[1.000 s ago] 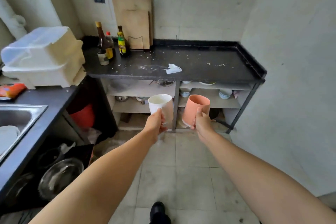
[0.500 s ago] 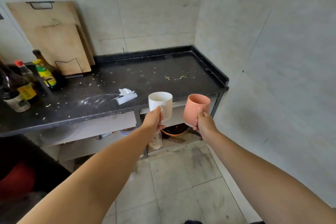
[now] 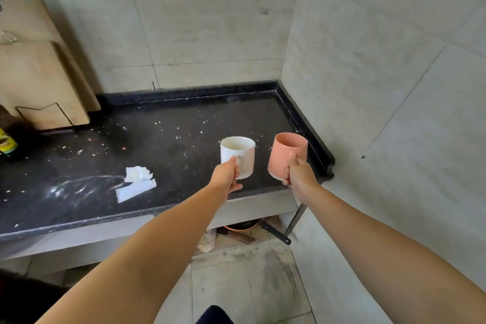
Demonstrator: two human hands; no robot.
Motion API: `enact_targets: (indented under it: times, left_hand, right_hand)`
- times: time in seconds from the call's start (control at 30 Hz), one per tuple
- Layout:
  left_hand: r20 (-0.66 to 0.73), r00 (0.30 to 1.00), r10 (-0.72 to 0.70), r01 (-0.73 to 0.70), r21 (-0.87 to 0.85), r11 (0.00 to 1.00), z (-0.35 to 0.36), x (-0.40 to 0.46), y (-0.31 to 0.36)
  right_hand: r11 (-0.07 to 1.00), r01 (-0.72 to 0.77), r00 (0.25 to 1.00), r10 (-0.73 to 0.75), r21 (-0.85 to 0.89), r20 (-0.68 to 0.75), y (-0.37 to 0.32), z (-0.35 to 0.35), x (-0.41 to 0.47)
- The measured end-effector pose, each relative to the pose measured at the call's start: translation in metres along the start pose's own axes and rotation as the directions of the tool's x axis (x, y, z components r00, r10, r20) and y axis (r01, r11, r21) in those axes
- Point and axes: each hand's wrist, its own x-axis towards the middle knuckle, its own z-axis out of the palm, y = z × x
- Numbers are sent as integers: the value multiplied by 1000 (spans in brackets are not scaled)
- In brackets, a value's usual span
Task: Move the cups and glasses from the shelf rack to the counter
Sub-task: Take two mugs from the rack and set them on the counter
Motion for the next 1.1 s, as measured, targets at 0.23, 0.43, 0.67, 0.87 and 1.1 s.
enact_targets:
  times: [0.23,0.43,0.67,0.87,1.1]
  left_hand:
    - [-20,999,-41,41,18,999,25,105,43]
    - [25,996,-83,82,46,996,46,215,101]
    - [38,989,-146,144,51,988,77,313,143]
    - [15,990,-140,140,40,989,100,378,156]
    - [-15,992,-128,128,4,992,116,427,172]
  right_hand:
    - [998,-65,997,65,14,30,-19,17,114]
    - [991,-117,993,117,65,13,-54,37,217]
    - [992,-127,992,127,28,-26,-82,56,324]
    - [999,-50,999,50,-10,-12,-95,73,401]
    - [995,0,1000,-2,-105,-23,-106,88,459]
